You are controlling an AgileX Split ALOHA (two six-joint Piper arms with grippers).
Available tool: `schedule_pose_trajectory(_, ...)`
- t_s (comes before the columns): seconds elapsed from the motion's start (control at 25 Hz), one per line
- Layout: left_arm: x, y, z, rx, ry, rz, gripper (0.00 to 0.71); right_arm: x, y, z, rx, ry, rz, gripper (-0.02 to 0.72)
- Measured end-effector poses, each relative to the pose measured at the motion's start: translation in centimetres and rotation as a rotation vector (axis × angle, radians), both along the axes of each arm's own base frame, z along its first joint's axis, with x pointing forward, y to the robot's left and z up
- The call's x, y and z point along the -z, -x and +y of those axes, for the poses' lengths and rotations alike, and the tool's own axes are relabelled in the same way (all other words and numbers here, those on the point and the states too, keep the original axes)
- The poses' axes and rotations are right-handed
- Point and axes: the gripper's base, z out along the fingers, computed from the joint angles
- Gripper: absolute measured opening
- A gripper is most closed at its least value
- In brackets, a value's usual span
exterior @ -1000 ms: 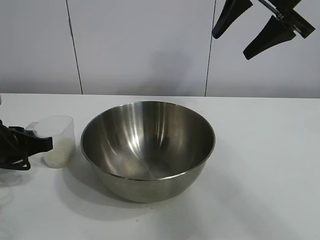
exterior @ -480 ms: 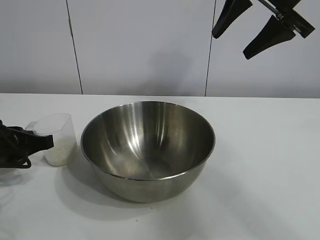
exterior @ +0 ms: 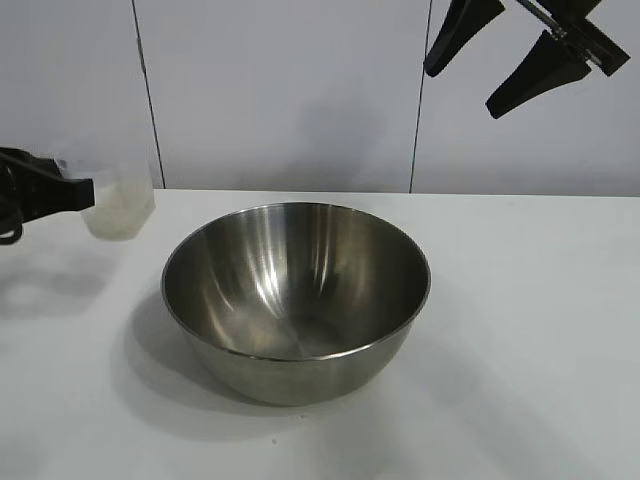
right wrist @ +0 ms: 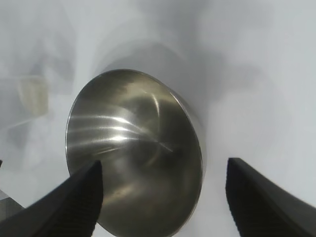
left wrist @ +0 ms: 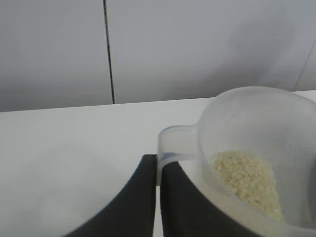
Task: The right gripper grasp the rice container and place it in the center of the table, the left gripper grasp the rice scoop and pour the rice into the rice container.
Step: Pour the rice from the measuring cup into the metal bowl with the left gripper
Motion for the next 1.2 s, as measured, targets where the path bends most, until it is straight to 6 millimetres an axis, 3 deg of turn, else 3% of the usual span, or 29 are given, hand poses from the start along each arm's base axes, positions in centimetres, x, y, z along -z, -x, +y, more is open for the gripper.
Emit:
schedule_pose_trajectory(0.24, -3.5, 1.8, -3.1, 0.193, -0.027, 0.084, 0.010, 0.0, 0.0, 0.0, 0.000, 0.000, -0.001, 0.487)
schedule_pose_trajectory(0.44, -4.7, 2.9, -6.5, 0.327, -0.030, 0.070, 0.010, 0.0, 0.0, 0.0, 0.000, 0.000, -0.001, 0.487)
schedule_pose_trajectory(0.6, -4.4, 3.4, -8.3, 0.419, -0.077, -0.009, 0.010, 0.0, 0.0, 0.0, 0.000, 0.000, -0.001, 0.487)
schedule_pose_trajectory(0.8, -2.1, 2.5, -9.4, 0.463, -0.176, -0.077, 0.010, 0.0, 0.0, 0.0, 0.000, 0.000, 0.001, 0.487)
schedule_pose_trajectory(0.96, -1.1, 1.0, -9.7, 0.433, -0.330, -0.157, 0.010, 0.0, 0.0, 0.0, -0.002, 0.000, 0.003, 0.487)
schedule_pose_trajectory(1.2, -2.3, -0.3, -10.1, 0.453, -0.721, -0.376, 0.010, 0.0, 0.0, 0.0, -0.001, 0.000, 0.002, 0.487)
